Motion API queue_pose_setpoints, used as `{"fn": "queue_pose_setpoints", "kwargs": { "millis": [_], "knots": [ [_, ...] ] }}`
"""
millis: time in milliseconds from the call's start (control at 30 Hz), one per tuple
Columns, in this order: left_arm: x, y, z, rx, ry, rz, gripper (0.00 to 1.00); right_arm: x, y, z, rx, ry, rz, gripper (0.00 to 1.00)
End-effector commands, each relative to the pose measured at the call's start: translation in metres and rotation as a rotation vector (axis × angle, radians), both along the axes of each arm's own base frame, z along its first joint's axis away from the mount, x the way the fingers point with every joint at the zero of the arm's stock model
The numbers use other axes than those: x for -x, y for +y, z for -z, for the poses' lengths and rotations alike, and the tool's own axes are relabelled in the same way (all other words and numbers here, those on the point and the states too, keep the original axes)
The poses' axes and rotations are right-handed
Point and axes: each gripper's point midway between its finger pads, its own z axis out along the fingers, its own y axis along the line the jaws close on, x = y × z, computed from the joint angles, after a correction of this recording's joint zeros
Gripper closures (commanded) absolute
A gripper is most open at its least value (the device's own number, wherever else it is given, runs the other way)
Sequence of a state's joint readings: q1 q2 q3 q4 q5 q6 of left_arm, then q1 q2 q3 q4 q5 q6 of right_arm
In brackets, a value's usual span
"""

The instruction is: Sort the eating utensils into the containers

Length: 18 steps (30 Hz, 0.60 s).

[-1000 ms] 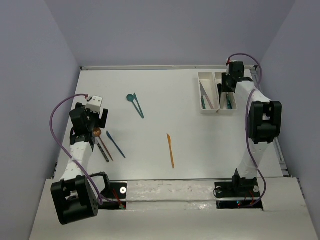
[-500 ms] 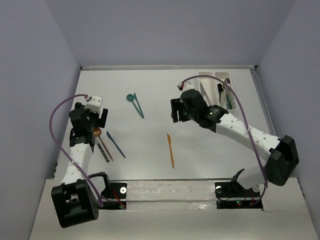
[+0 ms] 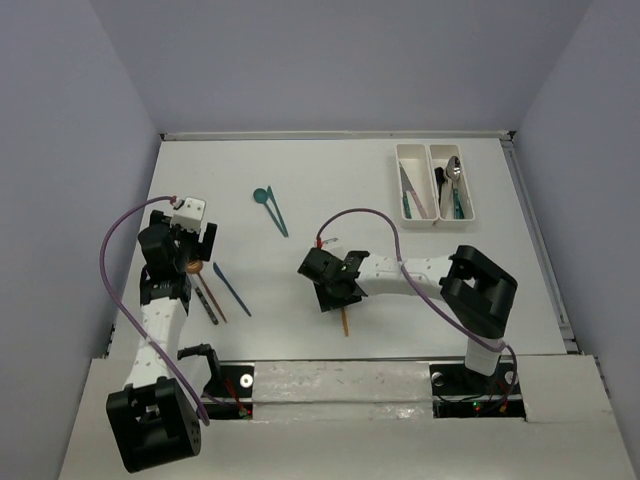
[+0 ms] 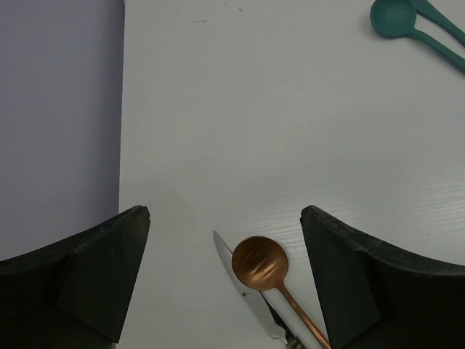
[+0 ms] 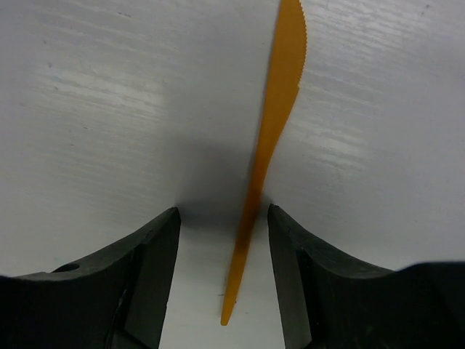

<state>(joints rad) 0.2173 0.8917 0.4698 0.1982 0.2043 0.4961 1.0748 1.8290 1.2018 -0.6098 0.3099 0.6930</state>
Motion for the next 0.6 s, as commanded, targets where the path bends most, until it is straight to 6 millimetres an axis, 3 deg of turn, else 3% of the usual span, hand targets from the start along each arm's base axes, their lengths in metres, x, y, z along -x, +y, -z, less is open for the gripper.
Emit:
{"fn": "queue_pose_setpoints", "kwargs": {
  "millis": [0, 133, 267, 367, 400, 433, 467, 500, 567],
  "knots": [
    [0.000, -0.001, -0.007, -0.020, -0.031, 0.007, 0.01, 0.000, -0.007, 0.001, 0.002, 0.014, 0.116, 0.43],
    [0.000, -0.001, -0.007, -0.020, -0.031, 0.007, 0.01, 0.010, -0.015, 0.010, 0.019, 0.031, 0.125, 0.48],
    [0.000, 0.000, -0.007, -0.023, -0.032, 0.004, 0.01, 0.020, -0.017, 0.024, 0.040, 0.069, 0.112, 0.68],
    [0.000, 0.002, -0.006, -0.028, -0.031, -0.004, 0.01, 0.023, -0.026, 0.033, 0.067, 0.077, 0.136, 0.68],
    [0.000, 0.003, -0.007, -0.034, -0.033, -0.010, 0.01, 0.023, -0.031, 0.037, 0.084, 0.071, 0.150, 0.79],
    [0.000, 0.005, -0.007, -0.038, -0.033, -0.013, 0.01, 0.023, -0.031, 0.037, 0.083, 0.071, 0.153, 0.79],
    [0.000, 0.005, -0.007, -0.041, -0.034, -0.016, 0.01, 0.022, -0.036, 0.039, 0.098, 0.059, 0.160, 0.94],
    [0.000, 0.005, -0.005, -0.042, -0.031, -0.015, 0.01, 0.022, -0.037, 0.039, 0.102, 0.054, 0.166, 1.00],
    [0.000, 0.005, -0.006, -0.044, -0.030, -0.016, 0.01, 0.017, -0.039, 0.037, 0.108, 0.027, 0.170, 1.00]
  ]
}}
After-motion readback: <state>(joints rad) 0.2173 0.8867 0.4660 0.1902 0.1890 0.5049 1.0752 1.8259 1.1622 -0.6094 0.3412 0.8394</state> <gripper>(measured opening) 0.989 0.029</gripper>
